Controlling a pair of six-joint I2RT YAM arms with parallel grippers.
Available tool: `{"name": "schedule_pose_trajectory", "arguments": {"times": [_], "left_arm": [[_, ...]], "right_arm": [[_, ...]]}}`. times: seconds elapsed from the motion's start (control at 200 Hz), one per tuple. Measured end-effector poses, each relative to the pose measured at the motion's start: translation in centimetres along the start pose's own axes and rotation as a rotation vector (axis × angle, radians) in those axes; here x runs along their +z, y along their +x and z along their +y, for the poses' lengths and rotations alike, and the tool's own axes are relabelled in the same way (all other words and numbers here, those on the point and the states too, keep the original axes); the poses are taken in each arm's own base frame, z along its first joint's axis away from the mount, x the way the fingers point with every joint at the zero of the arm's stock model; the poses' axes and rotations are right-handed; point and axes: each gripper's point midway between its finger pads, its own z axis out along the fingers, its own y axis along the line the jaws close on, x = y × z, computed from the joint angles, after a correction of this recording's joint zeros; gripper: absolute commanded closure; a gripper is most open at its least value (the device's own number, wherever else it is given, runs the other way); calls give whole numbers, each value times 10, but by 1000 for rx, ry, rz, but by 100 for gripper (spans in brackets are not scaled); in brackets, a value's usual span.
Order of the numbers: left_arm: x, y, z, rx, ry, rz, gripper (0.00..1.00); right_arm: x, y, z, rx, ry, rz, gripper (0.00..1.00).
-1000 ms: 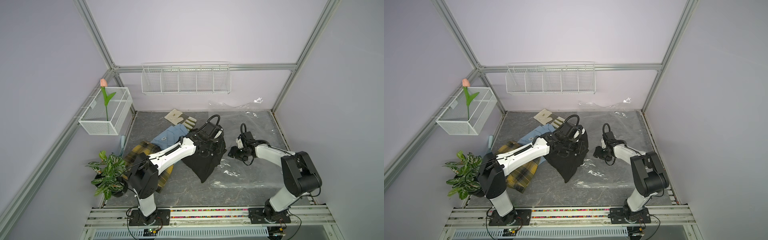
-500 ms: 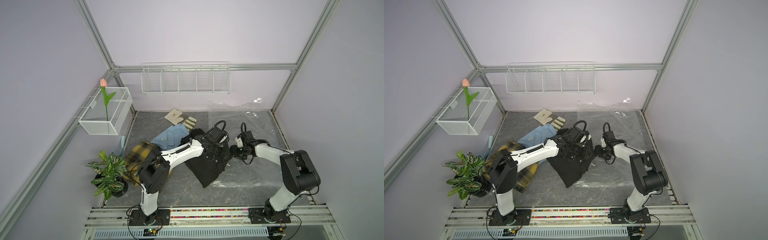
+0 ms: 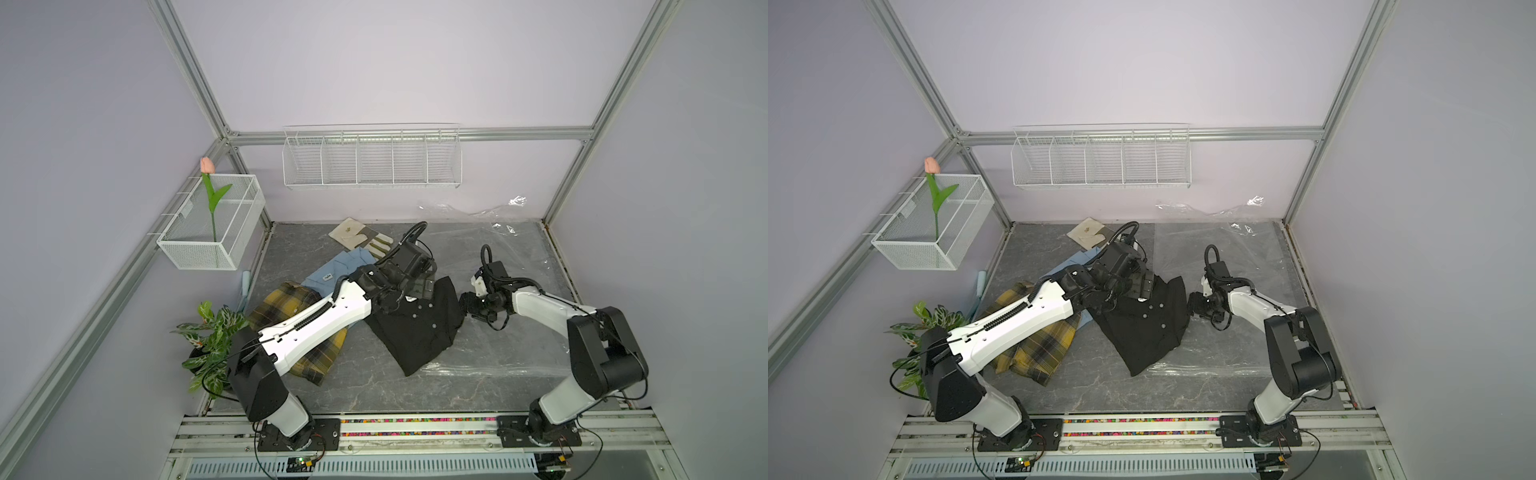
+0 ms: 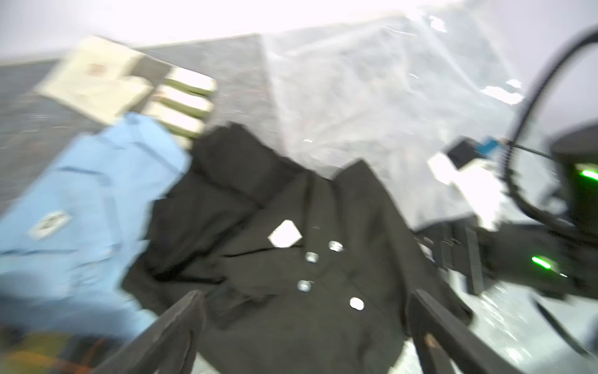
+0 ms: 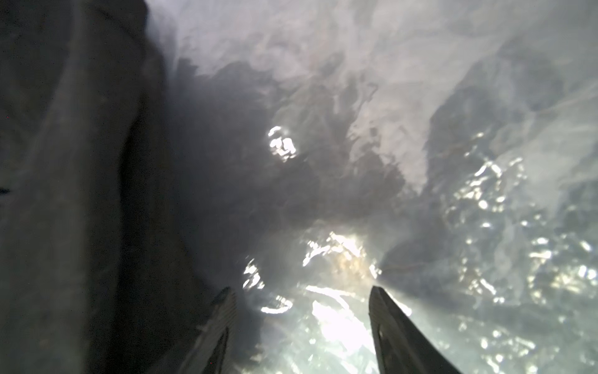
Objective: Place the folded shirt into the vacuum bag
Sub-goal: Move the shirt from the vacuum bag, then adjust the shirt in the vacuum bag.
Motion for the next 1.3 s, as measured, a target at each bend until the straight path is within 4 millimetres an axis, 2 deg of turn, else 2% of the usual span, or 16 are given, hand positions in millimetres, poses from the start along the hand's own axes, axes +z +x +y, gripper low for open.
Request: {"name": "schedule_pose_trajectory", "arguments": {"times": [0.125, 0.235, 0.4, 0.57, 0.7, 0.785, 0.945, 1.055, 1.185, 1.3], "left_arm": [[1, 9, 32, -43, -70, -16, 3], [7, 22, 57, -92, -89, -6, 5], [10, 35, 72, -151, -73, 21, 7], [8, 37, 84, -204, -61, 44, 8], [3, 37, 103, -263, -62, 63, 9], [1, 44, 114, -308, -56, 83, 10], [8, 80, 109, -358, -12, 182, 11], [14, 103, 107, -377, 3, 246, 12], [16, 105, 103, -384, 22, 253, 13], [22, 105, 99, -383, 37, 261, 14]], "right_arm": [[-7, 9, 17, -11, -53, 23, 27], [-9, 17, 35, -11, -106, 41, 16], [-3, 27, 56, -14, -164, 72, 13], [0, 30, 55, 3, -158, 88, 15], [-1, 31, 48, 9, -141, 97, 17], [-1, 32, 47, 13, -137, 104, 17], [-6, 31, 52, 12, -150, 112, 13], [-18, 18, 63, 0, -169, 92, 11], [-36, -4, 87, -34, -235, 48, 11], [-36, -4, 100, -52, -278, 59, 11]]}}
